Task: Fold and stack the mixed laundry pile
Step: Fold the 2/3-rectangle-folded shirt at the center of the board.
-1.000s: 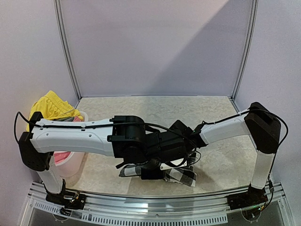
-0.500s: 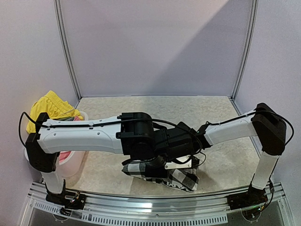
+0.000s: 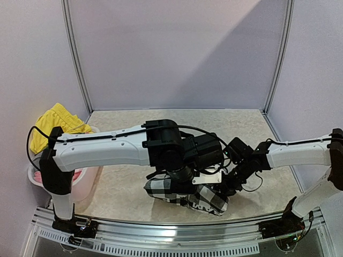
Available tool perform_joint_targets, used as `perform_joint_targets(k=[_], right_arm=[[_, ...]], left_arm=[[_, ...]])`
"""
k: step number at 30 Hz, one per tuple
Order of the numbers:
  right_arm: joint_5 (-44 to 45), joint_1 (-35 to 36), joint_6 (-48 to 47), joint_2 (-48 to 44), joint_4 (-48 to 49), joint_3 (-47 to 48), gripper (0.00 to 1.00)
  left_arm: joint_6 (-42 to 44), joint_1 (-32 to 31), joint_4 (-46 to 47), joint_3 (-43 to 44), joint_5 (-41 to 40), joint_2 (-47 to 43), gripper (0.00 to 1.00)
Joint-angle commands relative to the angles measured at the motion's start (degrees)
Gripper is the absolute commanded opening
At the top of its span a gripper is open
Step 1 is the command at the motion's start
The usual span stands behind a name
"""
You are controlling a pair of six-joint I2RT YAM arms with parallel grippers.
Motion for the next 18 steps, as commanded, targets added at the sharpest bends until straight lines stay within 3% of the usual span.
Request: perform_joint_targets(k=[1, 5, 8, 14, 18], right_arm=[[-8.90, 2.24, 2.31, -5.38, 1.86, -4.90, 0.16], [-10.34, 2.46, 1.29, -6.02, -2.97, -4.73, 0.16], [-6.64, 1.63, 0.09, -8.03, -8.15, -3.43, 0.16], [15.18, -6.86, 2.78, -14.19, -25.61, 1.00, 0.16], [22.50, -9.05, 5.64, -19.00, -31.35, 2.66, 0.16]], left_arm=[[1.91, 2.55, -0.18, 3.14, 1.74, 2.55, 0.00], [2.84, 3.91, 1.00, 4.08, 2.23, 4.02, 0.00], [4.18, 4.82, 2.29, 4.36, 2.46, 5.20, 0.00], [6.38, 6.84, 4.67, 5.09, 2.30, 8.56, 0.00], [7.89, 8.49, 5.28, 7.12, 2.14, 10.88, 0.00]])
